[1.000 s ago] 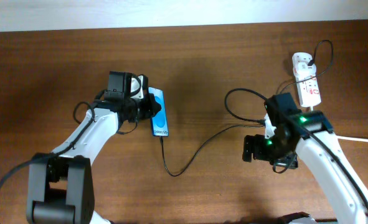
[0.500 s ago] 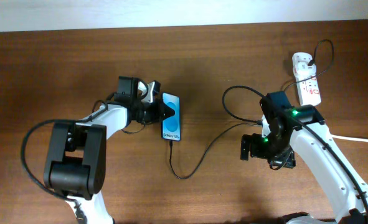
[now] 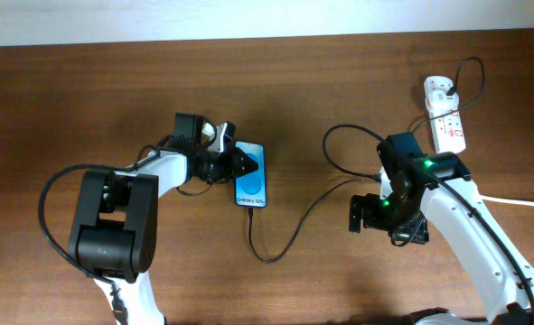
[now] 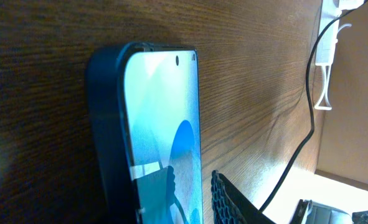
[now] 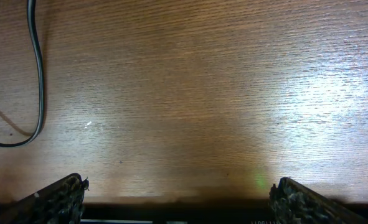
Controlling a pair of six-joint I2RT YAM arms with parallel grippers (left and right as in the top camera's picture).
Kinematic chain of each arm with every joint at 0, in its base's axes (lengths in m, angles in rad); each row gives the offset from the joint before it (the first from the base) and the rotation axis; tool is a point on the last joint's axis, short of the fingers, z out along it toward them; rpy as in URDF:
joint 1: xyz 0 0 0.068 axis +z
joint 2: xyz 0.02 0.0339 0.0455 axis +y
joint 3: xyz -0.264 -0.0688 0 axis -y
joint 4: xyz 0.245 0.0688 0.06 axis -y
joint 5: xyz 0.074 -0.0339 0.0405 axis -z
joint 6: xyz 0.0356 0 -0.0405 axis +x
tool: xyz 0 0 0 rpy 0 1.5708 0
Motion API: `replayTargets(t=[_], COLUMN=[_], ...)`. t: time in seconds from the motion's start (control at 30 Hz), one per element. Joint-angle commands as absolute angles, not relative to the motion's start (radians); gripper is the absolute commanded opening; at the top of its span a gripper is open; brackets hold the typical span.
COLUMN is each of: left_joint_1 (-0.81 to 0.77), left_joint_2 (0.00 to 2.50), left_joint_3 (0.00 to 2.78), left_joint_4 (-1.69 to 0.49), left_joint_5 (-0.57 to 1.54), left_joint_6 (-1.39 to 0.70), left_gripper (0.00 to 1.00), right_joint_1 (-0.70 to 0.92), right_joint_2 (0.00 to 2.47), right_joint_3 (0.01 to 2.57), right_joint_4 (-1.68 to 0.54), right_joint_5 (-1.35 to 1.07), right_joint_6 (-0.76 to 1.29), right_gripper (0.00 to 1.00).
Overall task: Plug charger to phone and switch on socket
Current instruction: 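Lower the plugged-in phone onto the table with the left gripper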
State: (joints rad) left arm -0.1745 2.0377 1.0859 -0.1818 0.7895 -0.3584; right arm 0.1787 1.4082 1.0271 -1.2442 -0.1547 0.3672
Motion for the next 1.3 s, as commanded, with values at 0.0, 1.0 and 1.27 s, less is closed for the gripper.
replayTargets(t=[0.0,1.0,1.27], left_joint_1=[-0.176,-0.176,-0.176], left_joint_2=[2.047,2.047,2.047], left_joint_3=[1.089,1.089,1.089], left_joint_4=[-0.211,-0.351,-0.381], left_joint_5=[0.762,0.525,0.496], left_joint_6=[-0.344,-0.411,-0.411], left_gripper=[0.31,0.5,0.54], right_joint_1=[0.176,0.176,0.176], right_joint_2=[1.411,1.411,1.411], right_joint_3=[1.019,1.019,1.019], right_joint_4=[-1.241,-1.213,-1.212], right_joint_5=[-0.153,-0.153,-0.153], right_joint_6=[0.376,0.375,0.375], right_gripper=[0.98,0.98,0.98])
